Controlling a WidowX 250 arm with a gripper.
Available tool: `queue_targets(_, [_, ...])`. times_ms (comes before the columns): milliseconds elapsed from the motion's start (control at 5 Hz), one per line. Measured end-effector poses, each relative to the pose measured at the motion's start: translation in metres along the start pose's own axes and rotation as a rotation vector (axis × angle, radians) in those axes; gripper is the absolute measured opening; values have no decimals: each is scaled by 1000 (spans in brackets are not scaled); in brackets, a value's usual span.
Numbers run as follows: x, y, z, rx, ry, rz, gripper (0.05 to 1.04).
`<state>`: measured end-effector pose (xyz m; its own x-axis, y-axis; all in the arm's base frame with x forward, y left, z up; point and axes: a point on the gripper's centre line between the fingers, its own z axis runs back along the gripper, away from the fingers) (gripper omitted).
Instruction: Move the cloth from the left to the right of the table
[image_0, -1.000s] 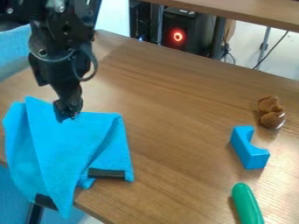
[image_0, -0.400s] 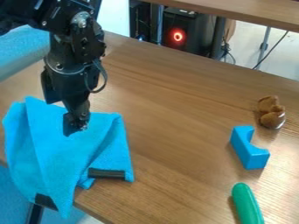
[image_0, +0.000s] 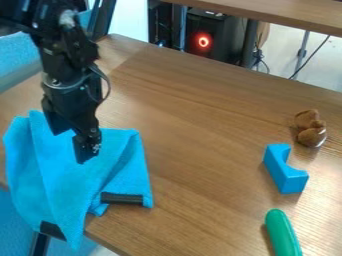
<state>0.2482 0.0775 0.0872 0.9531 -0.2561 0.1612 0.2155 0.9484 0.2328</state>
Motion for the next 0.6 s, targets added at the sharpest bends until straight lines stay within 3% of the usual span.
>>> queue_targets(200, [-4,6,-6,-74,-72,100,1000])
queue_targets(400, [-7,14,-10,-101,-123,144,1000])
queue_targets(600, [-9,11,-19,-84,-117,144,1000])
